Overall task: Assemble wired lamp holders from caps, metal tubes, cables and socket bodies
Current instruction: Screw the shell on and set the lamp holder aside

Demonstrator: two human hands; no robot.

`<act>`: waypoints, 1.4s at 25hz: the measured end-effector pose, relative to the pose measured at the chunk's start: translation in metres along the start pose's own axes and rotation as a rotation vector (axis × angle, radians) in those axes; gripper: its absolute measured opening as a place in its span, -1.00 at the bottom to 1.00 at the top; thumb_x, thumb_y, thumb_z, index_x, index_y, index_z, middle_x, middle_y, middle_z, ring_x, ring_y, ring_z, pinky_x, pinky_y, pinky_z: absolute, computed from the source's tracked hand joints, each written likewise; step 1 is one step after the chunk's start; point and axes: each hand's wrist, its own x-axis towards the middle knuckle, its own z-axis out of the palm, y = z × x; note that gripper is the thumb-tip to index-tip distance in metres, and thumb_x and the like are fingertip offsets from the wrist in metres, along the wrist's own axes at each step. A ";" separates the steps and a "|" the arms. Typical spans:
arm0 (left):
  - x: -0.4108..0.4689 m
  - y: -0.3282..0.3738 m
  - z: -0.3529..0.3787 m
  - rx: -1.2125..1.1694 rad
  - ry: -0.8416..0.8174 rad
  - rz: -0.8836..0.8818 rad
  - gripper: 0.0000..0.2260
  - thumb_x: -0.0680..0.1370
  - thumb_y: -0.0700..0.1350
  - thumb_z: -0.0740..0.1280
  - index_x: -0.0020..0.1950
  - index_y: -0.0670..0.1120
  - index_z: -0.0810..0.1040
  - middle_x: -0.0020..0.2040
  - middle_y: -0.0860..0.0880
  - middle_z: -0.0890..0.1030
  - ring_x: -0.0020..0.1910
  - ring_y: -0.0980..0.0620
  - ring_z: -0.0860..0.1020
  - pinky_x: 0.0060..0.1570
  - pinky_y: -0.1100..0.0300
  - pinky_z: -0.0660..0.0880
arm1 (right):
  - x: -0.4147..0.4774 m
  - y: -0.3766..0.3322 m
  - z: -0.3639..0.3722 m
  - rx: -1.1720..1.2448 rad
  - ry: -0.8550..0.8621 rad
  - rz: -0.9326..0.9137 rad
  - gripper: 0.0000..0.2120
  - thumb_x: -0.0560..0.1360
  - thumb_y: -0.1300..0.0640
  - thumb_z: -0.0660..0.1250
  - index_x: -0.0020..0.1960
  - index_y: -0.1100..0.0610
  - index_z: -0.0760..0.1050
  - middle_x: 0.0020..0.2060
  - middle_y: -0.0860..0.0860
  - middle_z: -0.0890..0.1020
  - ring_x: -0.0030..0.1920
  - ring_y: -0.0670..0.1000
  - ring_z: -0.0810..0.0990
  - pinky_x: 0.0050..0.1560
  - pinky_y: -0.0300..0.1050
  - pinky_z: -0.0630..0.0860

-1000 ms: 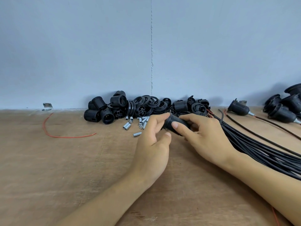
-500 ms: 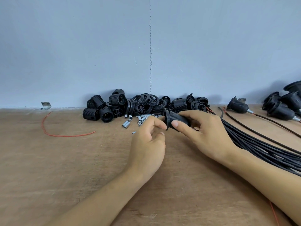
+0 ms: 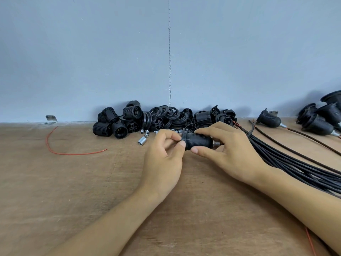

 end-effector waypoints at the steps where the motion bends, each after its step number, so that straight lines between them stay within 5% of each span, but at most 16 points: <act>1: 0.000 -0.002 0.000 0.031 0.003 0.020 -0.80 0.63 -0.22 0.32 -0.07 0.10 0.52 -0.18 -0.02 0.70 -0.23 -0.13 0.61 0.03 -0.20 0.61 | -0.001 0.000 0.000 0.001 -0.003 -0.001 -0.56 0.44 -0.19 0.45 0.24 -0.03 0.62 0.02 -0.13 0.58 0.01 -0.18 0.57 -0.15 -0.44 0.46; 4: 0.000 -0.004 0.000 0.108 0.022 0.069 -0.77 0.63 -0.21 0.33 -0.04 0.15 0.51 -0.22 0.10 0.70 -0.38 0.12 0.51 -0.26 0.18 0.50 | -0.001 -0.001 0.002 0.000 0.039 0.002 -0.58 0.43 -0.20 0.45 0.22 -0.03 0.63 -0.01 -0.14 0.58 0.00 -0.19 0.56 -0.13 -0.47 0.43; 8: -0.003 -0.002 0.002 0.075 -0.006 0.073 -0.67 0.59 -0.26 0.38 0.23 0.15 0.58 0.09 0.16 0.72 0.08 0.30 0.65 0.05 0.43 0.51 | -0.001 -0.003 0.003 -0.023 0.106 0.008 -0.61 0.44 -0.23 0.43 0.16 -0.04 0.64 -0.10 -0.19 0.58 -0.06 -0.25 0.53 -0.07 -0.48 0.36; 11: -0.001 -0.001 0.001 0.035 -0.016 0.084 -0.66 0.57 -0.31 0.39 0.26 0.03 0.64 0.07 0.18 0.72 0.12 0.27 0.64 0.13 0.41 0.51 | -0.001 -0.005 0.003 -0.008 0.121 0.016 -0.64 0.46 -0.24 0.41 0.12 -0.03 0.65 -0.14 -0.21 0.59 -0.10 -0.23 0.53 -0.11 -0.47 0.34; 19: 0.001 0.002 -0.001 -0.106 0.014 0.023 -0.87 0.58 -0.17 0.42 -0.16 -0.04 0.62 -0.09 0.07 0.72 -0.04 0.16 0.68 -0.02 0.35 0.56 | -0.002 -0.004 0.001 -0.018 0.074 -0.047 -0.59 0.47 -0.23 0.40 0.18 0.00 0.62 -0.09 -0.16 0.57 -0.07 -0.24 0.52 -0.06 -0.47 0.35; 25: 0.002 0.000 -0.004 -0.110 -0.049 -0.050 -0.88 0.53 -0.23 0.47 -0.19 -0.16 0.60 0.04 0.19 0.72 0.14 0.36 0.60 -0.02 0.56 0.44 | -0.001 0.000 0.000 -0.058 0.031 -0.065 -0.57 0.48 -0.25 0.37 0.23 -0.02 0.60 -0.05 -0.16 0.56 -0.03 -0.21 0.54 -0.01 -0.37 0.43; 30: 0.002 0.000 -0.008 0.071 -0.066 0.111 -0.79 0.47 -0.33 0.45 -0.28 -0.08 0.53 0.16 0.11 0.70 0.26 0.33 0.55 0.24 0.32 0.46 | -0.001 0.001 0.002 -0.037 0.015 -0.031 -0.57 0.56 -0.28 0.22 0.21 -0.03 0.60 -0.07 -0.20 0.61 -0.02 -0.20 0.57 -0.05 -0.35 0.43; 35: -0.001 0.000 -0.009 0.268 -0.028 0.284 -0.77 0.46 -0.24 0.50 -0.28 -0.01 0.52 0.16 0.38 0.61 0.29 0.35 0.52 0.45 0.00 0.38 | 0.001 -0.005 -0.001 0.115 -0.008 0.020 -0.71 0.67 -0.14 0.14 -0.08 -0.11 0.56 -0.28 -0.20 0.59 -0.19 -0.13 0.61 -0.19 -0.36 0.41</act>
